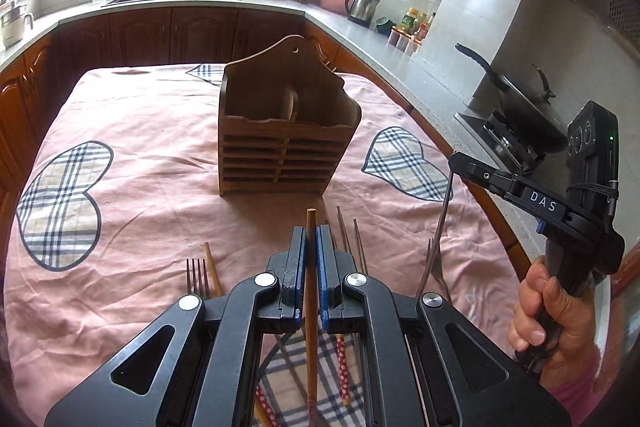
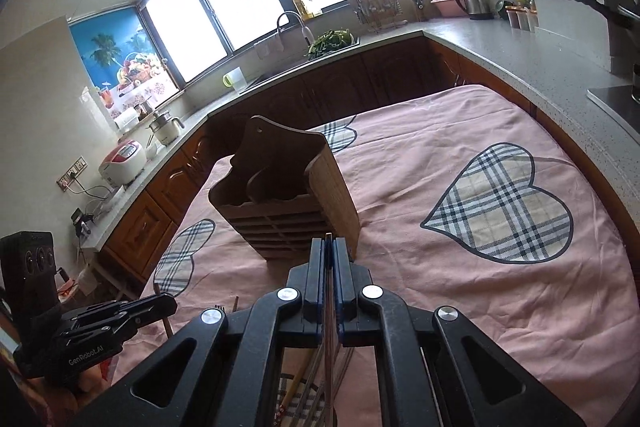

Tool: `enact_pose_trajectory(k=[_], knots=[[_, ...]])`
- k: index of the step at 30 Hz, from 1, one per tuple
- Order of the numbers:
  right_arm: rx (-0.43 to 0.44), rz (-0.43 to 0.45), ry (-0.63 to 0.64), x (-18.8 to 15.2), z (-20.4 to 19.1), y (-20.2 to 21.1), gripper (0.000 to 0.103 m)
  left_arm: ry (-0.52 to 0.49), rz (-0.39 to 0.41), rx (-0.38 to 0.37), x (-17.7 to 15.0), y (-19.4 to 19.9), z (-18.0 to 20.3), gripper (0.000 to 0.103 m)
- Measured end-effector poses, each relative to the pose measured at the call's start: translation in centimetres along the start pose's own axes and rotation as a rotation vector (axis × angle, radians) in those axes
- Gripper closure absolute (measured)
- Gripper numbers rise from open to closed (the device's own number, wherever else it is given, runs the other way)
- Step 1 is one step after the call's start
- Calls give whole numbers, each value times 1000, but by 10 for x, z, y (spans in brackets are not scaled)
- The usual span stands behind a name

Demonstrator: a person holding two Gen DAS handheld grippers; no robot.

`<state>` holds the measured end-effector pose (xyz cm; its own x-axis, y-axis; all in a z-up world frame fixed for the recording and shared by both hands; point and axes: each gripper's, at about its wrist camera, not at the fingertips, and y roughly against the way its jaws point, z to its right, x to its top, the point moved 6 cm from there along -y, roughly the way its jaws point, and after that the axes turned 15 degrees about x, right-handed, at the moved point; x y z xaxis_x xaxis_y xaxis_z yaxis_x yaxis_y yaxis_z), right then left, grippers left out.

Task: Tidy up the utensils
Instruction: 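Lift the wooden chopstick with the left tool while the right tool carries the metal chopstick to the holder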

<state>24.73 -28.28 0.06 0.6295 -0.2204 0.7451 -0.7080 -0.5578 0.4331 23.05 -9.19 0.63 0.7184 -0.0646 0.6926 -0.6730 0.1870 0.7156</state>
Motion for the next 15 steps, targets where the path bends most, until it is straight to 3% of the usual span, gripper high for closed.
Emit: enact_pose_trajectory(k=[15], knots=[[2, 104, 81, 22, -36, 43, 99, 23, 133, 23, 15, 46, -14, 99]])
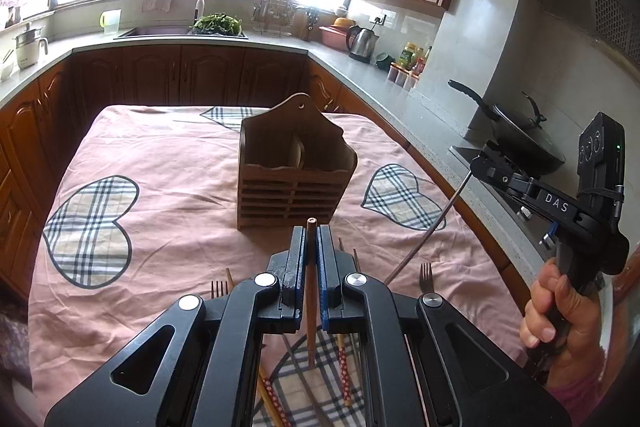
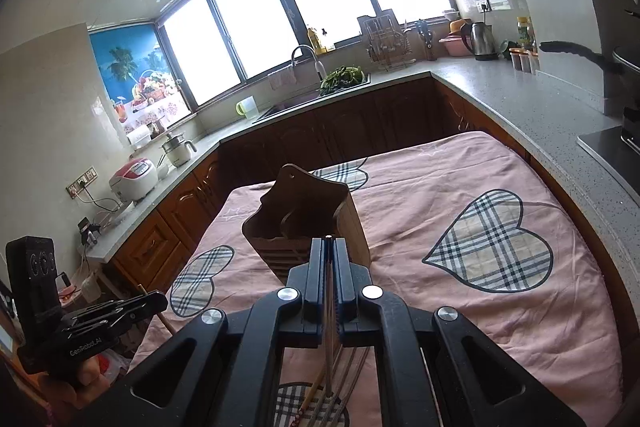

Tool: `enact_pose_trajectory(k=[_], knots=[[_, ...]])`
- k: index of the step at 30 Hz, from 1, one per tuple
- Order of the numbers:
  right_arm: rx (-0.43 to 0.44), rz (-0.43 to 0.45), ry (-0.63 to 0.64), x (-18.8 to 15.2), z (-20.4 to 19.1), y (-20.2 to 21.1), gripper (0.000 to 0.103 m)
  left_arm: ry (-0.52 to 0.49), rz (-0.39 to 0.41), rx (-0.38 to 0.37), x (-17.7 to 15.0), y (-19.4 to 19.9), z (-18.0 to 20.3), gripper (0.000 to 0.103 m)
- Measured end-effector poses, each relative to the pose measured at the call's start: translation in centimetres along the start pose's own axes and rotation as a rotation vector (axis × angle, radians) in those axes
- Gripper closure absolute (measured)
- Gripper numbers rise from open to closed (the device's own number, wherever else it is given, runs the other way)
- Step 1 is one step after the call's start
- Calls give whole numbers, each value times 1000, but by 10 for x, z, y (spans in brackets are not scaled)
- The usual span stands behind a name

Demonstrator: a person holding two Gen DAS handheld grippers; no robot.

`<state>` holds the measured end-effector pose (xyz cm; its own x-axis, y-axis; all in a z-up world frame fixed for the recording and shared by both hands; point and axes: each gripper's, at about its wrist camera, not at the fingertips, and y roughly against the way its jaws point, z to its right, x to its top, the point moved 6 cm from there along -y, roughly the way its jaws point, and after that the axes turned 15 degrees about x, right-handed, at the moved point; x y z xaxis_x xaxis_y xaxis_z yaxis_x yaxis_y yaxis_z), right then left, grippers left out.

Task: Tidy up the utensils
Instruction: 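Lift the wooden chopstick with the left tool while the right tool carries the metal chopstick to the holder, then lower both chopsticks into the wooden holder and open both tools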

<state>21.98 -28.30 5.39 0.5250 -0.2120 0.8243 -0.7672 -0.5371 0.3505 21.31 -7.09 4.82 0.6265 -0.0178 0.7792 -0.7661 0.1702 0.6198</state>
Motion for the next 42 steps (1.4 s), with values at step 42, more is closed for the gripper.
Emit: enact_pose_trajectory(k=[42], knots=[[-4, 236, 49, 117, 26, -82, 99, 264, 298, 122, 163, -89, -62, 99]])
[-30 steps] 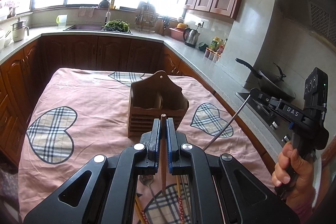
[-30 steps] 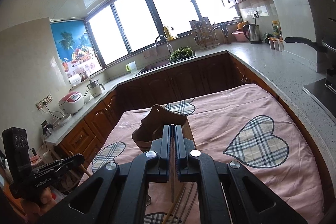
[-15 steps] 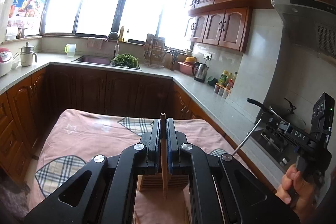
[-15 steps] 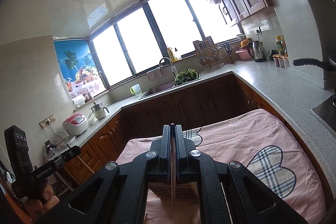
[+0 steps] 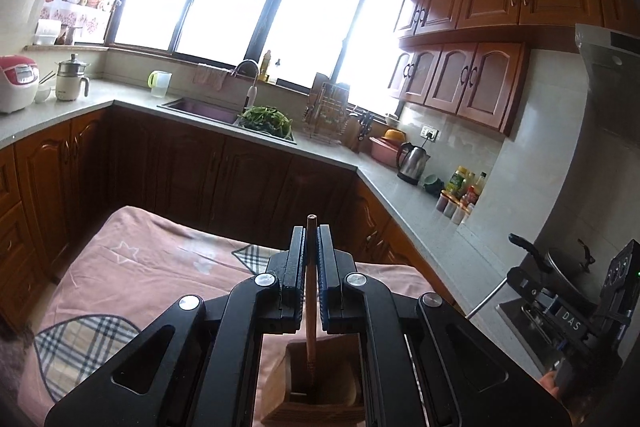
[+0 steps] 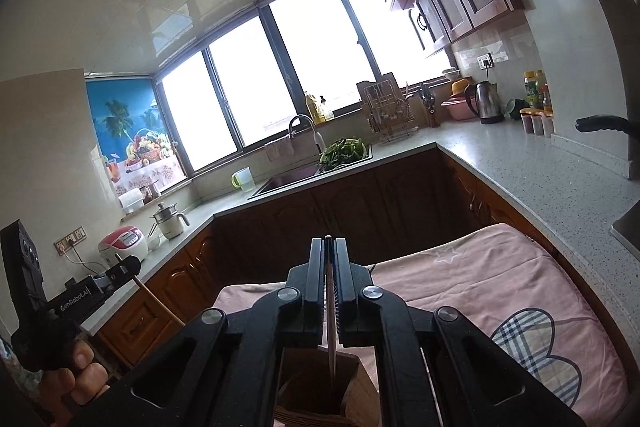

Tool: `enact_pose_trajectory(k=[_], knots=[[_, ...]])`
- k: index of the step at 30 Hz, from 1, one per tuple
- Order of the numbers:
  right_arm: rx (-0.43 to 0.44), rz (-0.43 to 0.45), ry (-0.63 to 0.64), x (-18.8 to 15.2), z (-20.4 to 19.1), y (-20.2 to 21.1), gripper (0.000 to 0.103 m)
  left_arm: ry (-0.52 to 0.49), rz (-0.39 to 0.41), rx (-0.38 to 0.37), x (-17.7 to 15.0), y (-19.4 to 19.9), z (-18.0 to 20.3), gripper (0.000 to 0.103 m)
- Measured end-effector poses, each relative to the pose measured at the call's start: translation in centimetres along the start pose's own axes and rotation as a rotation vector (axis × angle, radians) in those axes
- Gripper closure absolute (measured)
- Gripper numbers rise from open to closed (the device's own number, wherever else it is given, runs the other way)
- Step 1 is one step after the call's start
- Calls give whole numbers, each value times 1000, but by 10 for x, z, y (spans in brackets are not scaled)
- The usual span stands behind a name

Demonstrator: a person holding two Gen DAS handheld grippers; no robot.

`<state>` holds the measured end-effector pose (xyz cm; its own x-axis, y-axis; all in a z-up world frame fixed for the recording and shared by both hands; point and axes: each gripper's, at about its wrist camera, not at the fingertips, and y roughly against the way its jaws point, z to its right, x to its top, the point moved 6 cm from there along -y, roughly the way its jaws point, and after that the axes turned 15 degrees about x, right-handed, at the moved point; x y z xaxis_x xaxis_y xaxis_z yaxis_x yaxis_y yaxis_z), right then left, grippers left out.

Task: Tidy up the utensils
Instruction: 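Lower both chopsticks into the wooden holder and open both tools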

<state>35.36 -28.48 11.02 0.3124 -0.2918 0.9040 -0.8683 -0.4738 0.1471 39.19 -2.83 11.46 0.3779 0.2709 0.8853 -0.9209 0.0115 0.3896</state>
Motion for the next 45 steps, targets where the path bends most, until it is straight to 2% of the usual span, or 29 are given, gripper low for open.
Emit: enact_pose_trajectory(k=[8, 12, 15, 23, 25, 26, 27, 28, 29, 31, 33, 35, 38, 45], knots=[[-12, -47, -72, -46, 27, -30, 99, 68, -149, 18, -56, -53, -12, 99], [-13, -62, -94, -59, 32, -36, 99, 48, -154, 15, -68, -55, -6, 98], [-13, -56, -95, -59, 33, -35, 99, 19, -138, 25, -67, -51, -1, 98], [-11, -85, -117, -60, 34, -38, 94, 23, -165, 14, -63, -53, -5, 98], [-10, -89, -121, -60, 34, -38, 93, 17, -175, 22, -63, -52, -5, 83], [-7, -90, -125, -60, 34, -37, 91, 21, -183, 23, -63, -52, -6, 60], [-7, -92, -129, -60, 34, -36, 87, 32, -180, 23, -62, -49, -8, 42], [-6, -94, -132, -60, 34, -35, 74, 45, -173, 24, -61, -46, -11, 39], [-3, -93, -133, -60, 34, -34, 53, 52, -170, 20, -60, -42, -13, 38], [3, -75, -137, -57, 33, -26, 30, 53, -177, 7, -59, -34, -15, 35], [2, -57, -139, -55, 32, -17, 23, 56, -181, 8, -61, -25, -20, 20], [16, -50, -157, -54, 31, -7, 9, 53, -177, 17, -65, -13, -27, 17], [19, -42, -176, -59, 30, 11, 4, 31, -182, 47, -77, 5, -40, 14], [5, -92, -195, -88, 22, 43, 3, 8, -259, 105, -122, 36, -74, 13]])
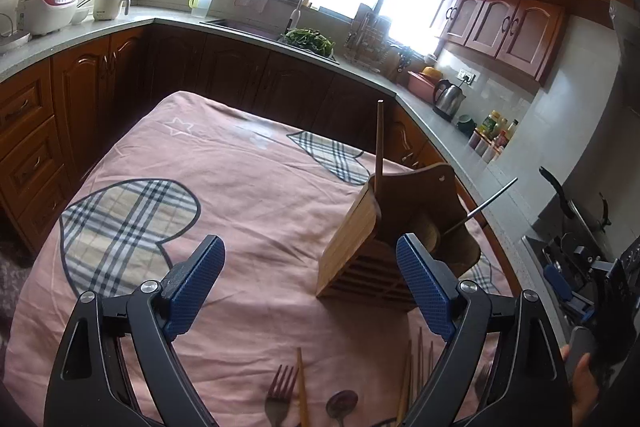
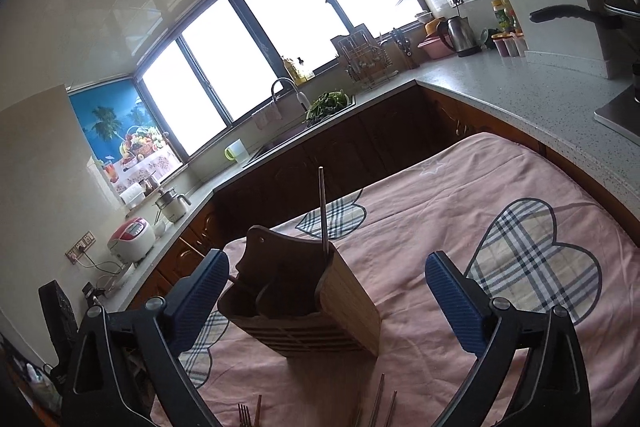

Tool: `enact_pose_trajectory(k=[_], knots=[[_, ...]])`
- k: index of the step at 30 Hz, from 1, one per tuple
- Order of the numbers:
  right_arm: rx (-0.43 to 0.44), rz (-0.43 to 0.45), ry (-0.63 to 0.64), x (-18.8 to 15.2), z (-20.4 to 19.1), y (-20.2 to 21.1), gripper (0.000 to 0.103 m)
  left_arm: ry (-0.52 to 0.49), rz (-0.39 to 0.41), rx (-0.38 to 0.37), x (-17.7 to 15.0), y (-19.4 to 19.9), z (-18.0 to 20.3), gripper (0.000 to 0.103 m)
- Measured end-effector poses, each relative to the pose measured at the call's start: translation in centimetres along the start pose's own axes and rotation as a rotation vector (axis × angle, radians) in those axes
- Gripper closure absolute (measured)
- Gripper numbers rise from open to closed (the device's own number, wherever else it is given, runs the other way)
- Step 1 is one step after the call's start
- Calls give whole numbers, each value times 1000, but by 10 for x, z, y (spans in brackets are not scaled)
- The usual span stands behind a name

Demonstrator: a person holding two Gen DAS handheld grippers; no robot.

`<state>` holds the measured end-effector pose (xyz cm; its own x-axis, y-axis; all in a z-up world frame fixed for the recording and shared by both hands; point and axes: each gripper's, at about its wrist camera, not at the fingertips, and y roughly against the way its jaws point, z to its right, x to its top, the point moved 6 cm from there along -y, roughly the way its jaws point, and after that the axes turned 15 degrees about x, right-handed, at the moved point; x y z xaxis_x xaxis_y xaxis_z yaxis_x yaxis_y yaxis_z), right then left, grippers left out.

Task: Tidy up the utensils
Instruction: 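Lower both chopsticks into the wooden holder and open both tools, then withdraw both tools from the holder back toward the utensils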

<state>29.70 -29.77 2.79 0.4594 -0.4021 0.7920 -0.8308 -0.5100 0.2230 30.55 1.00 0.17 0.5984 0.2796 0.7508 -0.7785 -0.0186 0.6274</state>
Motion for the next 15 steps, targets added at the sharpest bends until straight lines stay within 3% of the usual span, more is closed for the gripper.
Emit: enact_pose_trajectory(k=[15], knots=[[-40, -112, 2, -77, -7, 44, 3, -47, -106, 64, -75, 16, -43, 13]])
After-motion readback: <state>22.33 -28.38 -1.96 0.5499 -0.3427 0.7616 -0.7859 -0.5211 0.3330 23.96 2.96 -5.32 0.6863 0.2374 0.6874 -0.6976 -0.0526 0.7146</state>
